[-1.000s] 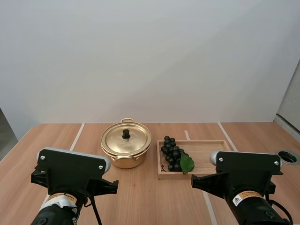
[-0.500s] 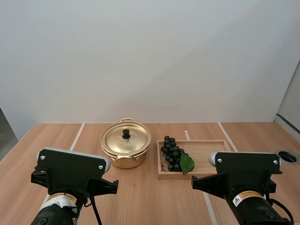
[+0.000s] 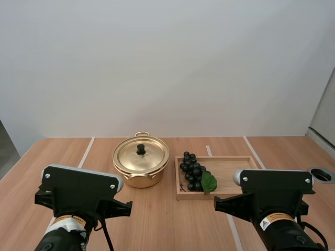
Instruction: Open the pot, put the pineapple inside, and close it
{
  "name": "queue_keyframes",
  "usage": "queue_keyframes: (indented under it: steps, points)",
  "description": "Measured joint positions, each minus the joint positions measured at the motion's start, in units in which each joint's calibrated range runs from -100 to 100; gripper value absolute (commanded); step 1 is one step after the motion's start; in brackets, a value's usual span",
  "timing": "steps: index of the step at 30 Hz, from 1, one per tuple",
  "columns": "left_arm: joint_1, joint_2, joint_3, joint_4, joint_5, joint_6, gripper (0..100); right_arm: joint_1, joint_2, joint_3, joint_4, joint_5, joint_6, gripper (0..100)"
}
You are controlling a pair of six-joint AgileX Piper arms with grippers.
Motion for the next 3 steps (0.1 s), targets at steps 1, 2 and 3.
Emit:
queue_keyframes:
  steps: [1, 2, 3]
  points:
    - [0.0, 0.0, 0.0, 0.0, 0.0, 0.0, 0, 0.0, 0.0, 0.0, 0.0, 0.0, 0.0, 0]
    - [0.0, 0.0, 0.0, 0.0, 0.0, 0.0, 0, 0.0, 0.0, 0.0, 0.0, 0.0, 0.0, 0]
    - [0.0, 0.0, 0.0, 0.0, 0.0, 0.0, 0, 0.0, 0.0, 0.0, 0.0, 0.0, 0.0, 0]
